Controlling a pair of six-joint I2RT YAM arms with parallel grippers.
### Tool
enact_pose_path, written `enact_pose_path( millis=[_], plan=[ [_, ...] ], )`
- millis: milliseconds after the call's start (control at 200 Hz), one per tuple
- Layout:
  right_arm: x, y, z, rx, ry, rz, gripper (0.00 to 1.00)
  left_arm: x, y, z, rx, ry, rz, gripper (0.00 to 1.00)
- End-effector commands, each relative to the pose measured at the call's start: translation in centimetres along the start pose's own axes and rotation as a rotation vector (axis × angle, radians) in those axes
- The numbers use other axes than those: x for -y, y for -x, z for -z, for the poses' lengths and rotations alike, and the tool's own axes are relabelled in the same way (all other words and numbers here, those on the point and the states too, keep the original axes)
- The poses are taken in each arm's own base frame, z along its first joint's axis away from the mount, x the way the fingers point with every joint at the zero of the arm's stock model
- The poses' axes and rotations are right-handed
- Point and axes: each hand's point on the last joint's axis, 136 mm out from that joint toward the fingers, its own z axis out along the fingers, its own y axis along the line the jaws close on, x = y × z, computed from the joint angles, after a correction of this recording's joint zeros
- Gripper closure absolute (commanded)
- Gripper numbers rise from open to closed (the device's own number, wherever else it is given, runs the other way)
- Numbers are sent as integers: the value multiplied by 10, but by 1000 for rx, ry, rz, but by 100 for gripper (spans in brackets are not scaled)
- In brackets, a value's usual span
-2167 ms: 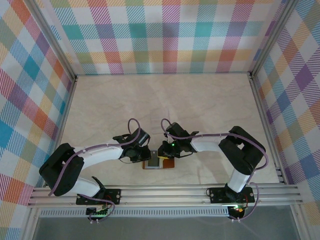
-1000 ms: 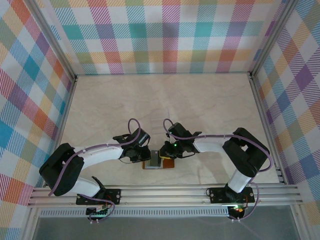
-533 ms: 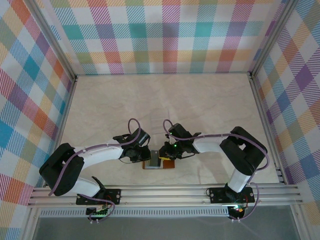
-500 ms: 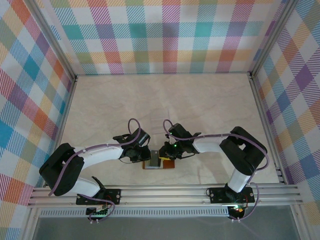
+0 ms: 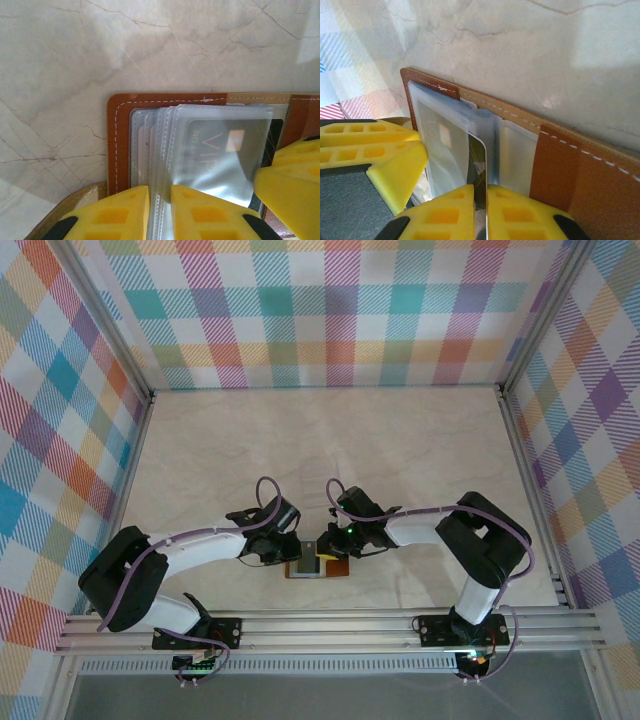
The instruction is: Take the credit cards out of the card holder
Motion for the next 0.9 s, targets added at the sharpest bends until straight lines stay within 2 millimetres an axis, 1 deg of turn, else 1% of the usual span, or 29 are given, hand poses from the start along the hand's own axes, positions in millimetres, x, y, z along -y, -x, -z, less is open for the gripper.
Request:
enact_pose_path(
  millis=[0,390,805,895],
  plan=[
    [12,-2,1,3,-33,-17,87,-24,-8,-7,-30,93,9,80],
    [23,-1,22,14,-143,3,93,-25,-8,-6,-30,101,7,80],
    [18,0,41,31,-153,25,95,-23,-6,-4,-27,101,5,80],
    [15,0,45,35,-151,32,96,-20,-6,-3,-28,86,8,80]
  ],
)
